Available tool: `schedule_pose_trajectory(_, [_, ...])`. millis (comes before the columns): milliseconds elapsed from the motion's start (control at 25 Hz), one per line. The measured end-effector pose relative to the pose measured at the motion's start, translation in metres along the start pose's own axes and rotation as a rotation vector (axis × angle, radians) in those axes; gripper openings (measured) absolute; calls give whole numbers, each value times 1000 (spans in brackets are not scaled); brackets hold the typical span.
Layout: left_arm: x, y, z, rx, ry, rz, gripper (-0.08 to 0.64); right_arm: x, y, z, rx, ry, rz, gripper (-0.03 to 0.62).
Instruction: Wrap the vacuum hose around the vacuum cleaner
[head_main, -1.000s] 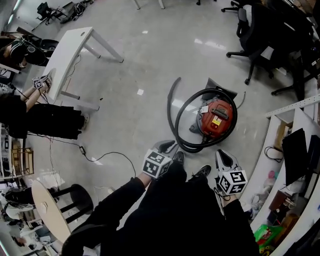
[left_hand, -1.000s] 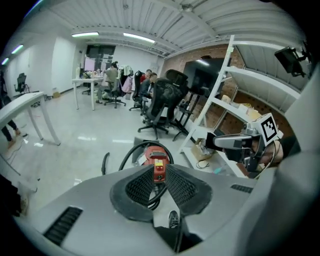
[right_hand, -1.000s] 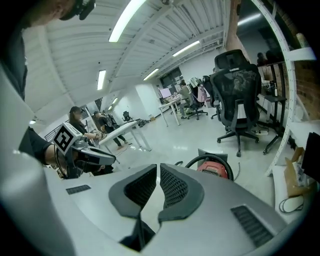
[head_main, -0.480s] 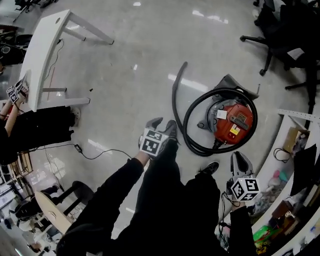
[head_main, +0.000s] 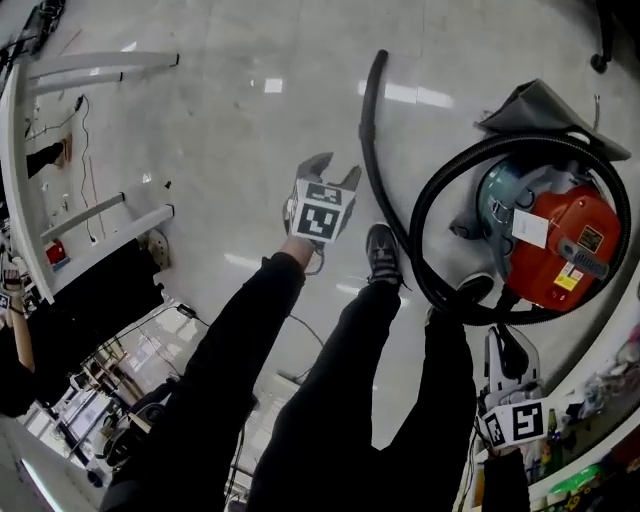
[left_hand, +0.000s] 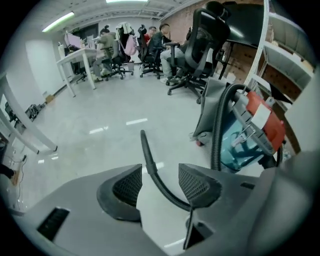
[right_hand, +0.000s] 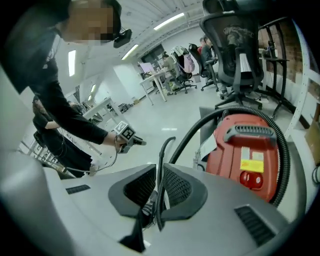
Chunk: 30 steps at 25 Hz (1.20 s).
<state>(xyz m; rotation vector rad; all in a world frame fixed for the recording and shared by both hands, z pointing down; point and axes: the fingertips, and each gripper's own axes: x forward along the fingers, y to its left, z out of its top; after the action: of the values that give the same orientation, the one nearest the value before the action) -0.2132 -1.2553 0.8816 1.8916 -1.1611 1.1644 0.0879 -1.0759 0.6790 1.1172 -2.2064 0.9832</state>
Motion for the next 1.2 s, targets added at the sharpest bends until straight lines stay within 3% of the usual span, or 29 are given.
schedule_pose_trajectory(120, [66,13,-20,-26,41,19,235,37,-8,-37,14,3,41,34])
schedule_pose_trajectory(280, [129,19,-44,-107,99,41,235,60,-21,-44,54,-51,106,34])
schedule_pose_trajectory(560, [225,50,-28,-73,113,121,235,89,-31,-33,16,-106,184,34])
schedule_pose_trajectory(680, [245,70,-33,-30,206,174,235,98,-24,-42,13,-97,243,34])
schedule_pose_trajectory(760, [251,58,-45,-80,294,76,219,100,-23,-48,-3,-72,274,34])
schedule_pose_trajectory(840, [254,47,-39,-94,304,0,188,99,-25,-50,12,-64,262,34])
schedule_pose_trajectory(960, [236,38,-16,-6,231,3,175,94,-17,-49,75,-72,245,34])
schedule_pose_trajectory(1040, [217,21,-3,109,176,-11,175,88,-4,-46,133,-70,250,34])
schedule_pose_trajectory(1200, [182,-38,10,560,83,-80,176,72,24,-40,199,-76,290,34])
